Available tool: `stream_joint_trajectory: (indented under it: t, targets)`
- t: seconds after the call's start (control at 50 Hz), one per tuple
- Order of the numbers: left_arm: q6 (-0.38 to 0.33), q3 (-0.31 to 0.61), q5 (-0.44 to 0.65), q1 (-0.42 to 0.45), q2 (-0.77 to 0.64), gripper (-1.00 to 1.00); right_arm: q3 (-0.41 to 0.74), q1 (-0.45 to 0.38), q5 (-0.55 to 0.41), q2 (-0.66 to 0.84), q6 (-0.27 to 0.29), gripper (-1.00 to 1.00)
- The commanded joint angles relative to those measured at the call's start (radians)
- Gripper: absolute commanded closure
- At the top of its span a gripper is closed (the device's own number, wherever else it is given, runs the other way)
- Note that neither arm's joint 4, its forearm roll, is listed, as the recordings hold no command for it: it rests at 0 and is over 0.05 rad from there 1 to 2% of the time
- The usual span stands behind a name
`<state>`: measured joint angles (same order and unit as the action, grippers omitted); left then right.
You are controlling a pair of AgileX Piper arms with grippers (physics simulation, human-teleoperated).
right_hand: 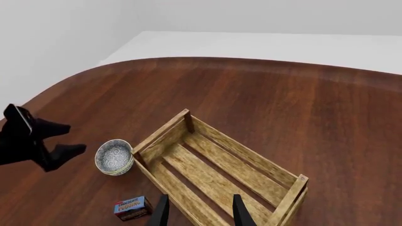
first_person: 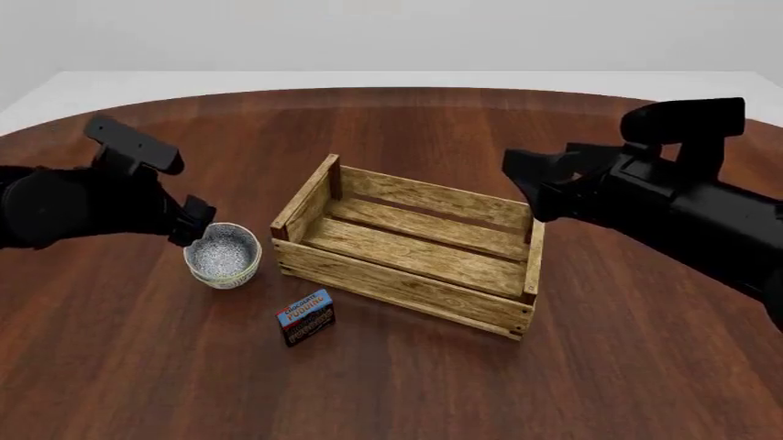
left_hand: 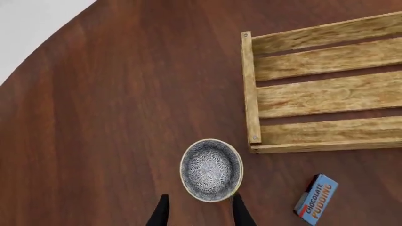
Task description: Stack the right bowl on the left bowl and place them in the tray.
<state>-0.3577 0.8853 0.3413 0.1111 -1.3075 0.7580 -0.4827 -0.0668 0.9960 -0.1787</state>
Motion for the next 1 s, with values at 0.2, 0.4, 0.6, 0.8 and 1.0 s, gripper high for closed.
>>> stream_joint_trajectory:
  t: [0.2,0.4,0.6,0.8,1.0]
  targets:
    - [0.054,-0.007,-0.039,0.043,-0.034,-1.0,-0.001,0.001,0.002,0.003,0.0,-1.0]
    - [0.052,-0.019,-0.074,0.064,-0.074,-1.0,-0.001,0.002,0.006,0.009,0.001,-1.0]
    - [0.051,-0.029,-0.103,0.077,-0.109,-1.0,0.0,0.004,0.004,0.008,0.0,-1.0]
    - [0.046,-0.031,-0.135,0.08,-0.166,-1.0,0.001,0.005,0.001,0.005,0.001,-1.0]
    - [0.049,-0.021,-0.165,0.085,-0.229,-1.0,0.002,0.005,-0.004,-0.003,0.001,-1.0]
